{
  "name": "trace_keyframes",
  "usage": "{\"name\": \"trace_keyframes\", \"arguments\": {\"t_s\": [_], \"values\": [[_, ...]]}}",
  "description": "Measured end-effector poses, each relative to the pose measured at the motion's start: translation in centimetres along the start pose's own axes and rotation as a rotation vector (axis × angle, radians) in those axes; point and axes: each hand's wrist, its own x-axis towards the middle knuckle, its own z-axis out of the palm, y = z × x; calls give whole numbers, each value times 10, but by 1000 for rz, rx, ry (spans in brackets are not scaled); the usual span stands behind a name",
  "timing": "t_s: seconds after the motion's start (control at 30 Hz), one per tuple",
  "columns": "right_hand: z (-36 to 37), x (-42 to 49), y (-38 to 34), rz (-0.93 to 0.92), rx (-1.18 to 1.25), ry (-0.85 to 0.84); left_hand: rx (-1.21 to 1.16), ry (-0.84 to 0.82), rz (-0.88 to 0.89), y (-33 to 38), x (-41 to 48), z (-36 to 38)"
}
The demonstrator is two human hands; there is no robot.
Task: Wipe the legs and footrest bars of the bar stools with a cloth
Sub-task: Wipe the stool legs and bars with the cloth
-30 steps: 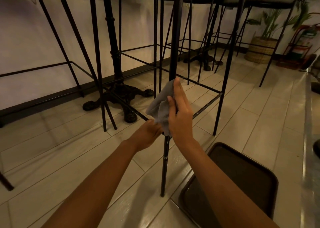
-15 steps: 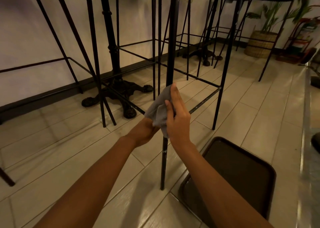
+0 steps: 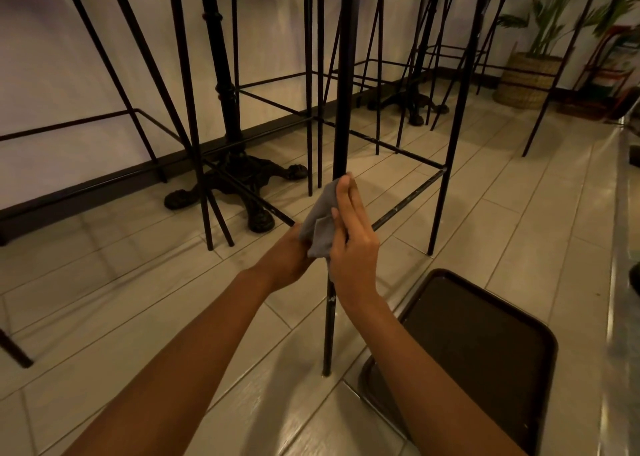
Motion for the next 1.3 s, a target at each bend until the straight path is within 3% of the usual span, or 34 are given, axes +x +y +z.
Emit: {"name": "trace_keyframes", "arguments": {"t_s": [0.1, 0.17, 0.33, 0.47, 0.57, 0.8, 0.97, 1.07, 1.3], "values": [[0, 2, -6, -6, -74, -7, -25, 6, 9, -2, 3, 2], [5, 9, -10, 39, 47, 68, -66, -19, -54, -3, 2, 1], [3, 9, -16, 10, -48, 54, -305, 4, -98, 4, -1, 2], [1, -4, -11, 26, -73, 9, -87, -59, -156, -7, 1, 5], [-2, -14, -7, 52, -99, 8, -71, -64, -180, -5, 0, 5], [-5, -13, -16, 132, -24, 41, 20, 20, -32, -15, -3, 7], [1, -32, 1, 129, -34, 91, 20, -5, 52, -19, -2, 7], [3, -47, 7, 170, -23, 100, 61, 49, 183, -14, -6, 4], [10, -54, 9, 200, -170, 231, 177, 145, 269, -25, 0, 9]]}}
